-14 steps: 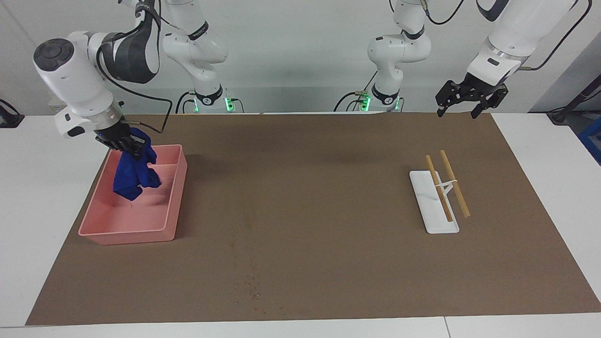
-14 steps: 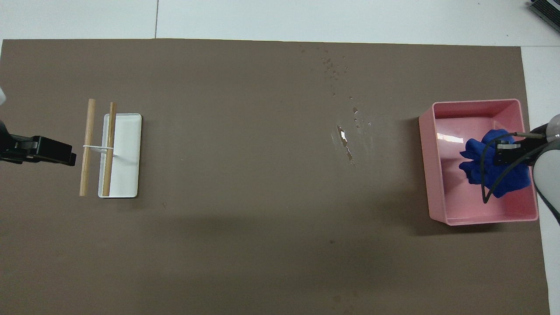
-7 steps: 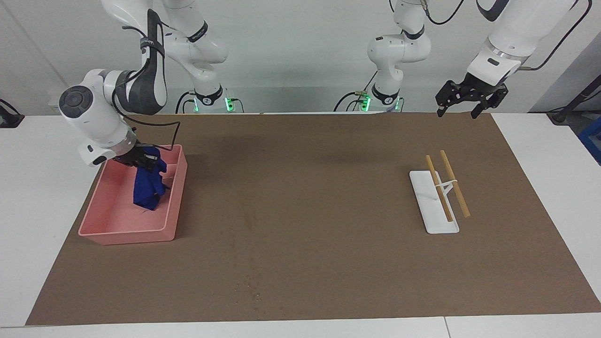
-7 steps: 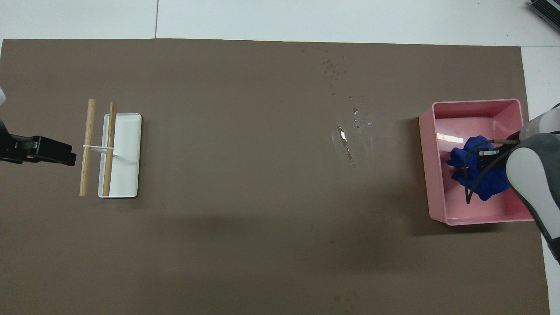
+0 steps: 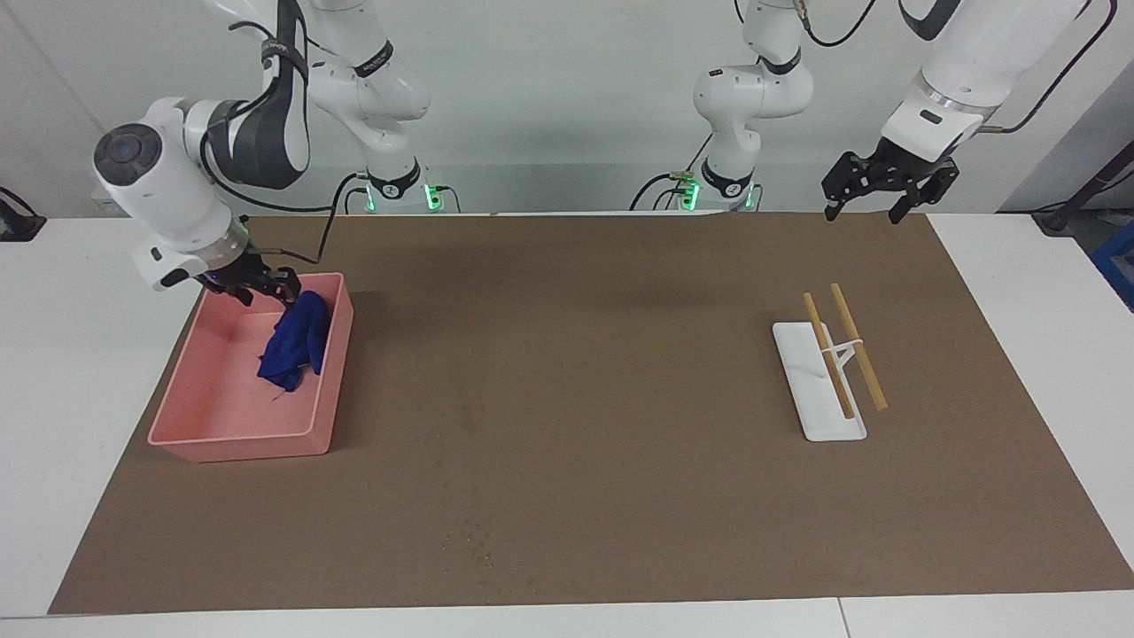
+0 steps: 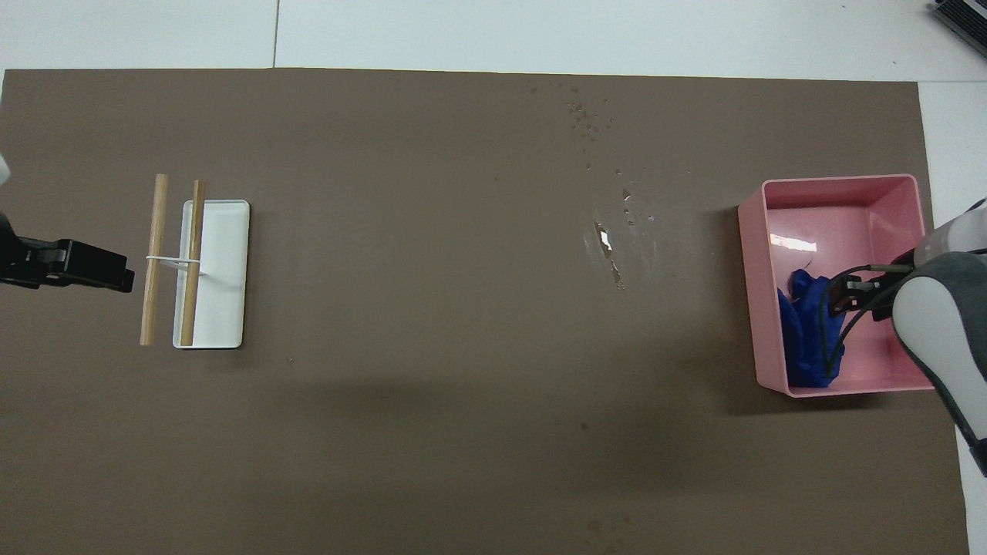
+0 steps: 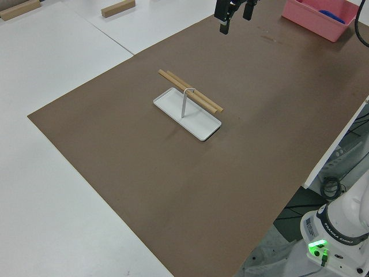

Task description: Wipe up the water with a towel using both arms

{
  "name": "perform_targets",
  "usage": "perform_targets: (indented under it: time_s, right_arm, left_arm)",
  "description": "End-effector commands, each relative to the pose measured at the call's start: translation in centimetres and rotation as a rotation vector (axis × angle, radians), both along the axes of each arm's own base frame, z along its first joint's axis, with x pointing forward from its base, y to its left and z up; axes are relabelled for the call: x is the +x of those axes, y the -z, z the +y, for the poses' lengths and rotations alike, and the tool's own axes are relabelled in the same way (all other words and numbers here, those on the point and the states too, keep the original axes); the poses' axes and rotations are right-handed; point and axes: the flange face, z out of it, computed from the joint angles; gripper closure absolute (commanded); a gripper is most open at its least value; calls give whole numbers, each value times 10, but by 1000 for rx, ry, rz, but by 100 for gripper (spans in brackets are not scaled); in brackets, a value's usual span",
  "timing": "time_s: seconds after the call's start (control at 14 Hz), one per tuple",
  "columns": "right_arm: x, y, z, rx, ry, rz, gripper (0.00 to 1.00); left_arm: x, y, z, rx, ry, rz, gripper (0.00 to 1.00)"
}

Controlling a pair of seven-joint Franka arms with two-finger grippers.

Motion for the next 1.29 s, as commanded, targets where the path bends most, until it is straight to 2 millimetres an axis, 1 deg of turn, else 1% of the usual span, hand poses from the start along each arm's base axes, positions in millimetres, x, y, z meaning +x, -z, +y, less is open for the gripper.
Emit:
perform_targets:
  time_s: [0.0,0.14,0.21,0.29,0.43,0.5,0.57,0.64,0.71,0.79,0.93,1.0,1.21]
  right_arm:
    - [14,-57,9,-14,15,-78,0]
    - [23,-98,14,-24,15,-164,0]
    - [27,-115,22,-23,9,-200,0]
    - [30,-130,28,-21,57,-231,0]
    - [31,-161,56,-6,95,-262,0]
    - [34,-166,75,-2,76,-260,0]
    - [33,-171,86,-3,74,-253,0]
    - [30,-169,92,-3,70,-226,0]
    - [27,-167,104,-4,49,-200,0]
    - [23,-166,110,-1,42,-171,0]
    - [20,-164,112,-3,44,-154,0]
    - [16,-163,120,7,34,-136,0]
    - [9,-160,121,10,36,-99,0]
  left_arm:
    - [-4,0,3,20,6,7,0]
    - [-4,0,3,20,7,7,0]
    - [-4,0,3,20,6,7,0]
    - [-4,0,3,20,6,7,0]
    - [-4,0,3,20,6,7,0]
    - [-4,0,3,20,6,7,0]
    - [-4,0,3,20,6,7,0]
    - [-4,0,3,20,6,7,0]
    - [-4,0,3,20,6,7,0]
    - [-4,0,2,20,8,7,0]
    - [-4,0,3,20,7,7,0]
    - [-4,0,3,20,6,7,0]
    - [-4,0,3,20,7,7,0]
